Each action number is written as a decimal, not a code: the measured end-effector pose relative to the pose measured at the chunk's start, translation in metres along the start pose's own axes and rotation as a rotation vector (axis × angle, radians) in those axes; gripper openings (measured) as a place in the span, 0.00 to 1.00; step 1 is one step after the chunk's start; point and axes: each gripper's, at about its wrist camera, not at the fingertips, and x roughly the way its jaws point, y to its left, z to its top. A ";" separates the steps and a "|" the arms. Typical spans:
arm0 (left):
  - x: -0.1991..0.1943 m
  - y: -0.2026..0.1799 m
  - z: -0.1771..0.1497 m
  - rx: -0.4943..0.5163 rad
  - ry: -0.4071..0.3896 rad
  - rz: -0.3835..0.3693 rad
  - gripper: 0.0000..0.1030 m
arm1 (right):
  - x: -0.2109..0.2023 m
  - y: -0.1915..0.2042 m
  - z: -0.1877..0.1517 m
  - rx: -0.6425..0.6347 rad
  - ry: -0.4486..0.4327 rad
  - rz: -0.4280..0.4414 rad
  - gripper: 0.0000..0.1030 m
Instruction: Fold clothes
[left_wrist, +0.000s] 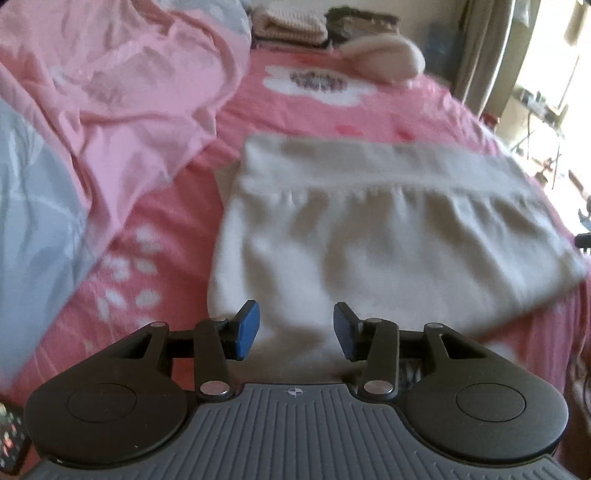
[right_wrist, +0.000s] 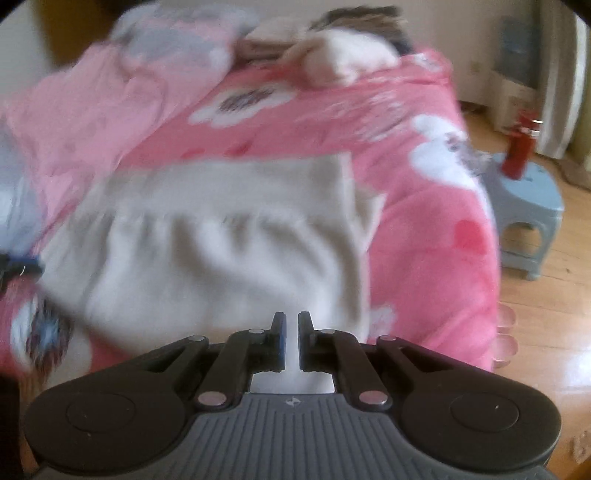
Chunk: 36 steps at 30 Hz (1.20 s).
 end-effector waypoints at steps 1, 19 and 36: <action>0.006 0.001 -0.005 -0.008 0.006 0.007 0.43 | 0.009 0.005 -0.008 -0.028 0.035 -0.020 0.06; -0.003 -0.003 -0.005 0.031 -0.025 0.050 0.44 | 0.010 0.053 -0.019 -0.329 0.031 -0.075 0.07; 0.043 -0.107 0.018 0.241 -0.046 -0.284 0.44 | 0.064 0.131 0.009 -0.430 -0.088 0.234 0.07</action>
